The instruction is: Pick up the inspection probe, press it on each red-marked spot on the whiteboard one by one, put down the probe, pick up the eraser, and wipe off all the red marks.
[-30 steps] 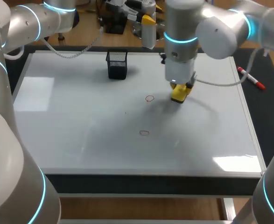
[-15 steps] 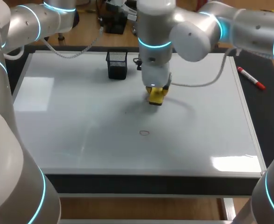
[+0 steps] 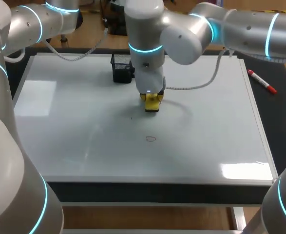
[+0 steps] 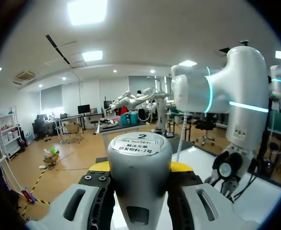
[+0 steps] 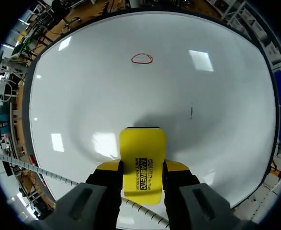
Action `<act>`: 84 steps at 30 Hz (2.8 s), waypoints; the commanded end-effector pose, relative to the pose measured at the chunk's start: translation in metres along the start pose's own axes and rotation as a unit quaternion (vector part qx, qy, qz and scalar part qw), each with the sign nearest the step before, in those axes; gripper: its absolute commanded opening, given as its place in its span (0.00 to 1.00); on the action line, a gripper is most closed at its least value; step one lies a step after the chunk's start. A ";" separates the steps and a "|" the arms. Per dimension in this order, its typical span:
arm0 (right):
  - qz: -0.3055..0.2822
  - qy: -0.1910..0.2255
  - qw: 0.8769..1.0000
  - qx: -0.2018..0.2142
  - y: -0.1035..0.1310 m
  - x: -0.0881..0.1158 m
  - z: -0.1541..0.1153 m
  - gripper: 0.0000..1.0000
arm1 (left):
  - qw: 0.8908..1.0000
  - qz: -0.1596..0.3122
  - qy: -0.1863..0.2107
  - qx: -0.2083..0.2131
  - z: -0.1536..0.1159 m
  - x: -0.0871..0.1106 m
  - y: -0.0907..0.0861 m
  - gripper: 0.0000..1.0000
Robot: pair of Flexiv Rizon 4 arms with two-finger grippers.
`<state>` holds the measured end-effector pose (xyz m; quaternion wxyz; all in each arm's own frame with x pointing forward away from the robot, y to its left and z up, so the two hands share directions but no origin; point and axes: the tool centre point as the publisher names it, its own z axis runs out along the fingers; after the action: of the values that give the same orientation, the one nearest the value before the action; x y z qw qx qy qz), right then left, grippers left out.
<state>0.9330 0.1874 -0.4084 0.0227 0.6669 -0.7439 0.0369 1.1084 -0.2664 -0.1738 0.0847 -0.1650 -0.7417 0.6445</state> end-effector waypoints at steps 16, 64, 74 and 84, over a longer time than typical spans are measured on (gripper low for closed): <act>0.001 0.013 1.000 -0.020 -0.003 0.006 0.013 0.00 | 1.000 0.000 0.001 0.001 0.000 -0.001 0.000 0.00; 0.215 -0.030 0.976 -0.018 -0.018 0.163 -0.006 0.00 | 1.000 0.000 0.001 0.001 0.000 -0.001 0.000 0.00; 0.288 -0.040 0.957 -0.020 -0.018 0.209 -0.004 0.00 | 1.000 0.000 0.001 0.001 0.000 -0.001 0.000 0.00; 0.336 -0.035 0.941 -0.025 -0.014 0.244 0.002 0.00 | 1.000 0.000 0.001 0.001 0.000 -0.001 0.000 0.00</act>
<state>0.9254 -0.0477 -0.3922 0.0141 0.3784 -0.9255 0.0064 1.1085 -0.2665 -0.1739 0.0848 -0.1651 -0.7417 0.6445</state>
